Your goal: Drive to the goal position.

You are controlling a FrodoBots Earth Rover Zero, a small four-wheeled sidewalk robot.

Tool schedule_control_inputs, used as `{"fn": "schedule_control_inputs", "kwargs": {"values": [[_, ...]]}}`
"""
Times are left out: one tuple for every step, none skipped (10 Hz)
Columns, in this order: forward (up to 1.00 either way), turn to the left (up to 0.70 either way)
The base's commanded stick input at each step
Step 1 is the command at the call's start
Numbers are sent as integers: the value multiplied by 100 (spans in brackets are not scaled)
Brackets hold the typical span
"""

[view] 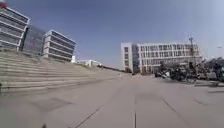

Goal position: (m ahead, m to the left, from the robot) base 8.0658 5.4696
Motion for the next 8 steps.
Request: {"fn": "schedule_control_inputs", "kwargs": {"values": [[100, 3], [100, 2], [100, 1], [100, -4], [100, -9], [100, -13], [100, -5], [100, -3]]}}
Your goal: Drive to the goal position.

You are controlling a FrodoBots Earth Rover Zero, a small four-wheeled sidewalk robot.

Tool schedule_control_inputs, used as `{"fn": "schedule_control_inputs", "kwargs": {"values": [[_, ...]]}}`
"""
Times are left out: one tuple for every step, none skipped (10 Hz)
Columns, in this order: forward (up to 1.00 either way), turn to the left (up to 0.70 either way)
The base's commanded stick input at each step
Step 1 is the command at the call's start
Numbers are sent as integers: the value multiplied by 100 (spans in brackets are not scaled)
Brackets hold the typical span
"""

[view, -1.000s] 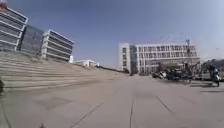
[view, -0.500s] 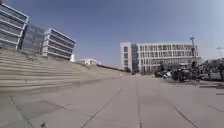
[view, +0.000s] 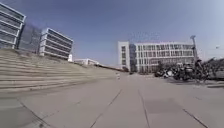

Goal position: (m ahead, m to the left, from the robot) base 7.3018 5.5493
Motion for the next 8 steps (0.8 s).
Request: {"fn": "schedule_control_inputs", "kwargs": {"values": [[100, 0], [100, 0], [100, 0], [100, 0], [100, 0], [100, 0], [100, 0], [100, 0]]}}
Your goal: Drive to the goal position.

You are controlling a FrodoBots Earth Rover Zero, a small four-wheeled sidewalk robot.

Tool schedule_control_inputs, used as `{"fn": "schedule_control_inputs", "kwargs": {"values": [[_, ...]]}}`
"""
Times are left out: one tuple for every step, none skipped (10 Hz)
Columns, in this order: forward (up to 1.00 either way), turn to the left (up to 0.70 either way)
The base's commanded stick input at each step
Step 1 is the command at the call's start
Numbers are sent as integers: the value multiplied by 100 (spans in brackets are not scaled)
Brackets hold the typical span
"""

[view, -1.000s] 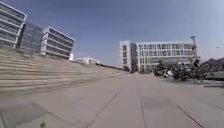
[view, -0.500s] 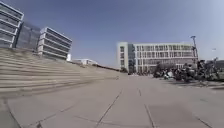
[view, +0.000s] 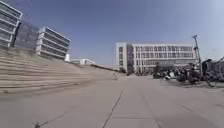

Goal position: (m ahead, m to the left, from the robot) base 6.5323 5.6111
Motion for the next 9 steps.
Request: {"fn": "schedule_control_inputs", "kwargs": {"values": [[100, 0], [100, -3], [100, -4], [100, 0], [100, 0], [100, 2], [100, 3], [100, 2], [100, -2]]}}
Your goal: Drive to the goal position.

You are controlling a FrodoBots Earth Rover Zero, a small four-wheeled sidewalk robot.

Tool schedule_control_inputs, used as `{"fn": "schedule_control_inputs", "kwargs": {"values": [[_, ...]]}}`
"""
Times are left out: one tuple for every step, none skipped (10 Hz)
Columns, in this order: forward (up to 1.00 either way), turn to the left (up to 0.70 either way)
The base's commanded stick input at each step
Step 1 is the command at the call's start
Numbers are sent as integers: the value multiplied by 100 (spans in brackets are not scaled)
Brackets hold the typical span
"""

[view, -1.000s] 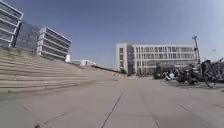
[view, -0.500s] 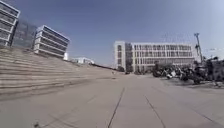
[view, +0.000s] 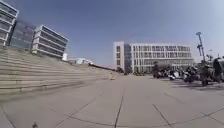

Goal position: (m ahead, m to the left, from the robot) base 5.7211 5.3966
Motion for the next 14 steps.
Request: {"fn": "schedule_control_inputs", "kwargs": {"values": [[100, -7], [100, -9], [100, -8], [100, -15], [100, -21], [100, -23], [100, -23], [100, -25], [100, -26], [100, -26], [100, -22], [100, -17], [100, -10], [100, -5]]}}
